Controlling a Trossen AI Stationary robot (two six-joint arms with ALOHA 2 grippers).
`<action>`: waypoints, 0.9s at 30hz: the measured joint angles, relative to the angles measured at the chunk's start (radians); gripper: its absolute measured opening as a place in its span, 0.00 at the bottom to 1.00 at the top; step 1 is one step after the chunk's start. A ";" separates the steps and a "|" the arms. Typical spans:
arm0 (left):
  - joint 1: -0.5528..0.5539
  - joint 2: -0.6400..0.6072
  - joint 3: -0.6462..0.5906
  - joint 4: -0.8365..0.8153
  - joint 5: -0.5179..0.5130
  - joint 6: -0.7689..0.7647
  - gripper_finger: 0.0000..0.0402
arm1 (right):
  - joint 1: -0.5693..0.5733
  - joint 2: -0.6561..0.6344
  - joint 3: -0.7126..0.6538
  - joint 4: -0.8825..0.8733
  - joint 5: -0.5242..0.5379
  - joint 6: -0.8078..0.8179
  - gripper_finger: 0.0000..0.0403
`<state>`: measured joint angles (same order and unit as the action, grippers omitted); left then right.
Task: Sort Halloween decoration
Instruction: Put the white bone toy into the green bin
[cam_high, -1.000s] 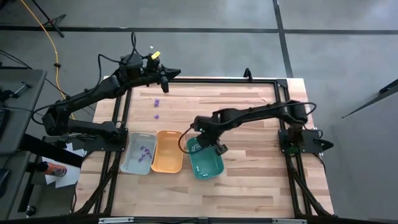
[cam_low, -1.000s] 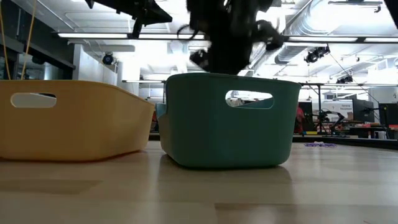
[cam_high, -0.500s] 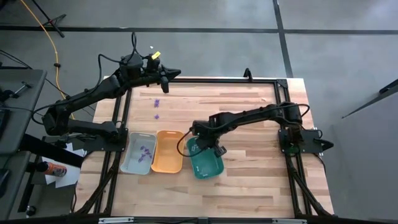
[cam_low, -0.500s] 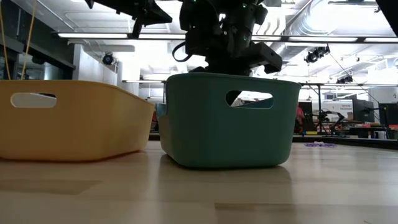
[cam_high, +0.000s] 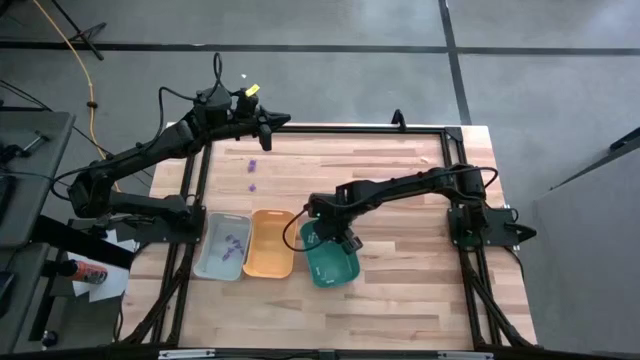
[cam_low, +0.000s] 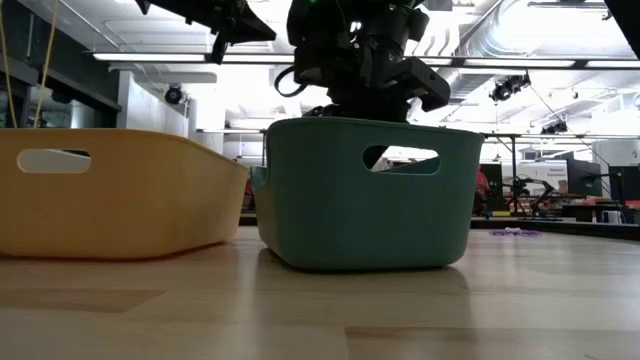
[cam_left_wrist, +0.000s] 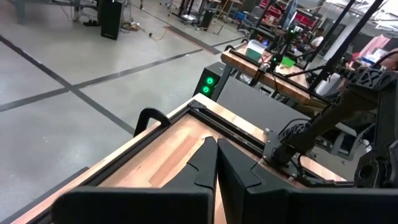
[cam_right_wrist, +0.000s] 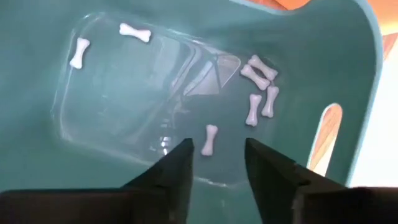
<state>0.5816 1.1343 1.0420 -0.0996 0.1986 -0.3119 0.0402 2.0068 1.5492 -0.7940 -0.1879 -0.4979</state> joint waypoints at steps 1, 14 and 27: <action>0.000 0.000 0.000 0.000 0.000 0.000 0.00 | 0.000 0.000 0.005 -0.011 0.000 0.000 0.36; 0.001 0.000 0.000 -0.001 -0.079 0.001 0.00 | -0.168 -0.194 0.133 -0.340 0.007 0.090 0.45; 0.000 0.000 0.000 -0.002 -0.080 0.000 0.00 | -0.584 -0.758 -0.667 -0.050 0.022 0.416 0.45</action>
<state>0.5816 1.1343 1.0420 -0.1013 0.1189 -0.3115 -0.5435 1.2485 0.8823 -0.8438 -0.1656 -0.0815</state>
